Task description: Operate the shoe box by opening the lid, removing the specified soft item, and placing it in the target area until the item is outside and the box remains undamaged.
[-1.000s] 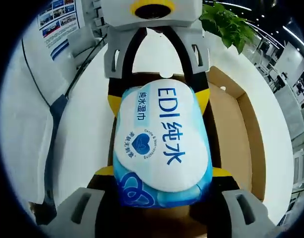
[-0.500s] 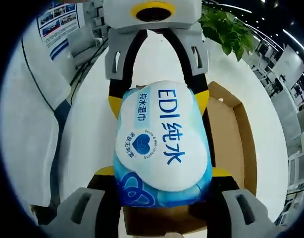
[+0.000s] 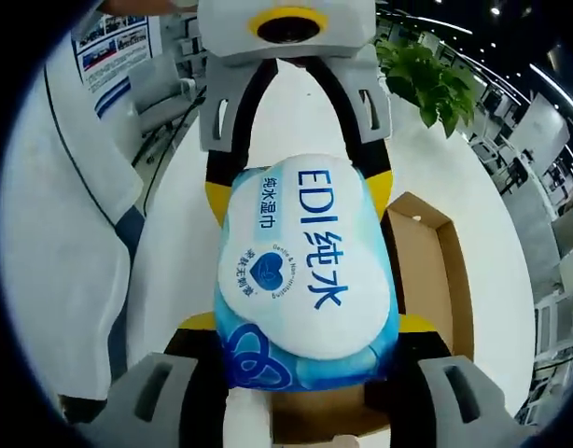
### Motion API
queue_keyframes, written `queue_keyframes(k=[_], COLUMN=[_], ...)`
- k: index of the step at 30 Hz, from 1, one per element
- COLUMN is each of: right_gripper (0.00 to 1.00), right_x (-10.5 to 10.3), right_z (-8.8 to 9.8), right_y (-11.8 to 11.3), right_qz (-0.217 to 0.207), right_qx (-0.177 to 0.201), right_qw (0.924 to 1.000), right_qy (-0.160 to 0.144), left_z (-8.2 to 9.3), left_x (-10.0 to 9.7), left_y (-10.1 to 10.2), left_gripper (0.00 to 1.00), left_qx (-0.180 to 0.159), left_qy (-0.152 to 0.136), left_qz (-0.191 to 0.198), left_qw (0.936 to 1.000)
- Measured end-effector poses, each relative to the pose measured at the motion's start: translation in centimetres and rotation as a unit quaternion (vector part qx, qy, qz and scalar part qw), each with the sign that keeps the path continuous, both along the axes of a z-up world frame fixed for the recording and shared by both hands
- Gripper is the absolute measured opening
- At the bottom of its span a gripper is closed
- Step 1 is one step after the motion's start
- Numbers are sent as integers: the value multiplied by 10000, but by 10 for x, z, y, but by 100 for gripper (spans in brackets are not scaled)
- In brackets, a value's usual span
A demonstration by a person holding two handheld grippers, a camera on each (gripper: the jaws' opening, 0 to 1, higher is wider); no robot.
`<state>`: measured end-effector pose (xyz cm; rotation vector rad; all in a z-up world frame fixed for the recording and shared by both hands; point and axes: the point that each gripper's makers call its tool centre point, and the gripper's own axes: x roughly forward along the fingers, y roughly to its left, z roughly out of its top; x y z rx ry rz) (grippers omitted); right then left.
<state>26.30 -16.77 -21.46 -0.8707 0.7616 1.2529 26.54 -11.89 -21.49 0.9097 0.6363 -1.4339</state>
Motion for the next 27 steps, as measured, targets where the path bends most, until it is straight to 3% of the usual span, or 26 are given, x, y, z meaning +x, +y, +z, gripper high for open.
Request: queue_keyframes(k=[15, 27], right_gripper=[67, 67], right_x=[-44, -64], right_z=[-7, -21], right_y=[25, 33], right_qz=[12, -106], right_qx=[202, 231], right_qw=[9998, 9997], right_qy=[33, 66], left_z=[-8, -23], left_x=[-44, -62], left_y=[24, 31], left_gripper=[72, 72], left_qx=[121, 229], left_qy=[-1, 16], left_qz=[25, -73], left_qw=[9999, 9997])
